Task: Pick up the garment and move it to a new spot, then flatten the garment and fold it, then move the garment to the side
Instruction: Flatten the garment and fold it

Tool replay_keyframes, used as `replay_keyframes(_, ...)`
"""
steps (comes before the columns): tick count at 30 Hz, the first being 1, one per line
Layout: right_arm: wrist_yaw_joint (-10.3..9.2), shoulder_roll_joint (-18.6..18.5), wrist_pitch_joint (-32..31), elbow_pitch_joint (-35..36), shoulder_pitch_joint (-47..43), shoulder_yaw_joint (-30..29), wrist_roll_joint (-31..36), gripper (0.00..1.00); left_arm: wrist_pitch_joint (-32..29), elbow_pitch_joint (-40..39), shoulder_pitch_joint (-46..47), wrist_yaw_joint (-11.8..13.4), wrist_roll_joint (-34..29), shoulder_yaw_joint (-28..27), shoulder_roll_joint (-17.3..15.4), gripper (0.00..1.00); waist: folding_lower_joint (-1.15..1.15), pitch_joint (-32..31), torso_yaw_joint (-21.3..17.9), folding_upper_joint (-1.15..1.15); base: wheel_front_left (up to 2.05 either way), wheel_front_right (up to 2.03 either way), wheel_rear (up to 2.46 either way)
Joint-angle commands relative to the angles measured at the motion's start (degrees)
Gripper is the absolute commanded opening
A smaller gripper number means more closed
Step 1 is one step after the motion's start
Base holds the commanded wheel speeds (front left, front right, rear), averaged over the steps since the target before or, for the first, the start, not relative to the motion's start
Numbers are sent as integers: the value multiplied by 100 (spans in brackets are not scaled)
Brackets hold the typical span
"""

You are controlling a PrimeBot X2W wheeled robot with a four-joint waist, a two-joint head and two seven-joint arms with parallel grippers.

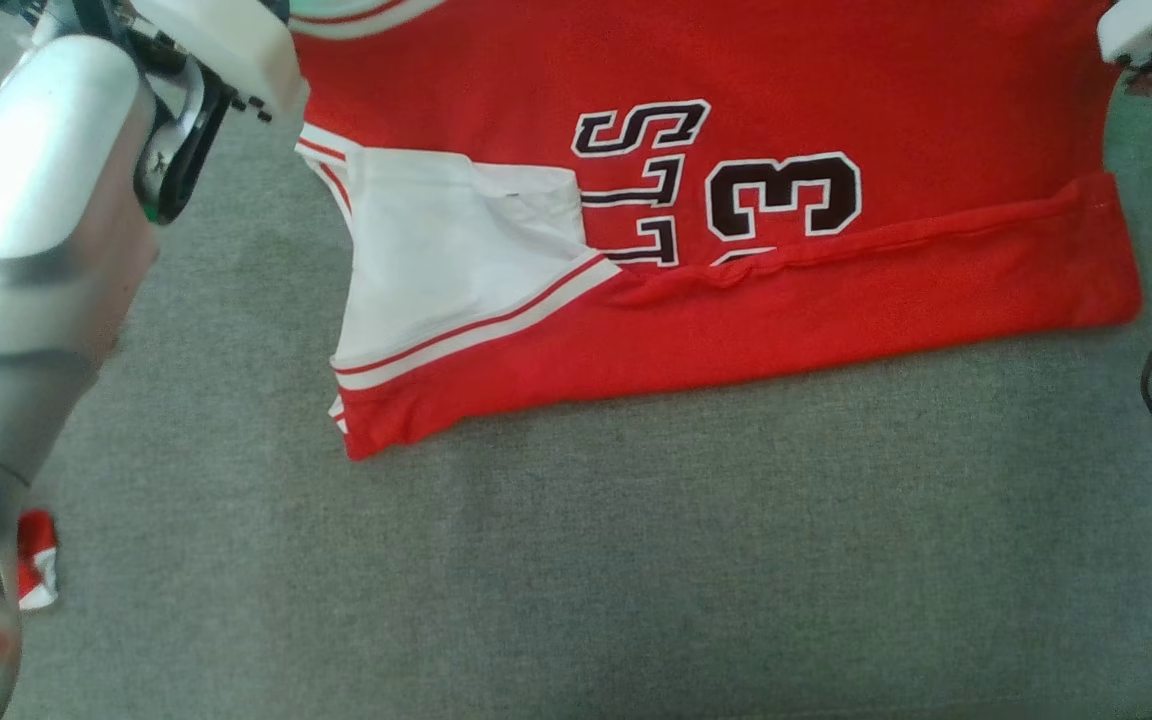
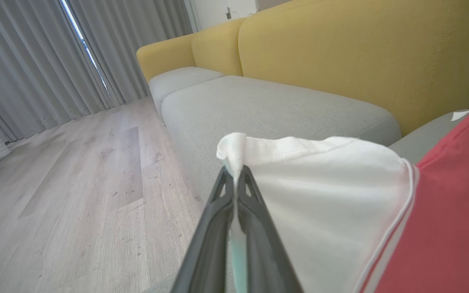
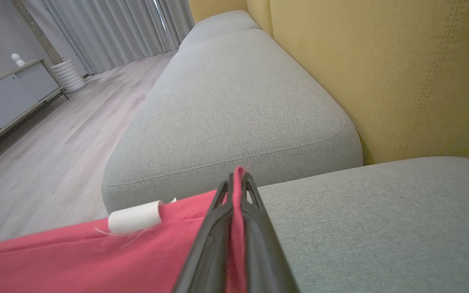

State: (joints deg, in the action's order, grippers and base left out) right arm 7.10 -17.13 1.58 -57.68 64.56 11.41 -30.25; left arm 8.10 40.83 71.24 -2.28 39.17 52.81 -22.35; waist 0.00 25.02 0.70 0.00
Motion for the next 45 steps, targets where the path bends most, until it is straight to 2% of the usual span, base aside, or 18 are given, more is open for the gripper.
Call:
replay_keyframes(1, 39, -43, 40, 162, 26, 74, -28, 0, 39, -69, 237, 0, -22, -186, -212, 0, 0, -40, 26, 0, 0, 0, 0)
replay_keyframes(11, 39, -401, -209, 292, -618, 521, -595, 0, -228, -409, -397, -267, 187, 80, -423, 0, 0, -474, 190, 0, 0, 0, 0)
replay_keyframes(19, 39, -790, -779, 564, -1238, 846, -1137, 0, -797, -1390, -1039, -86, 305, 298, -847, 0, 0, -823, 286, 0, 0, 0, 0)
replay_keyframes(25, 39, -1068, -1166, 713, -1675, 1166, -1287, 0, -1429, -2444, -1663, -67, 722, 429, -1273, 0, 0, -1069, 304, 0, 0, 0, 0)
replay_keyframes(31, 39, -1364, -1624, 868, -2069, 1396, -1477, 0, -1866, -3301, -2118, 56, 784, 690, -1648, 0, 0, -1182, 325, 0, 0, 0, 0)
replay_keyframes(38, 39, -1600, -2241, 1418, -2480, 1679, -1814, 0, -2101, -3679, -2383, 153, 638, 954, -1914, 0, 0, -1214, 289, 0, 0, 0, 0)
replay_keyframes(45, 39, -1763, -2581, 1895, -2774, 1838, -1977, 0, -2085, -3620, -2448, 191, 282, 1189, -2008, 0, 0, -1198, 233, 0, 0, 0, 0)
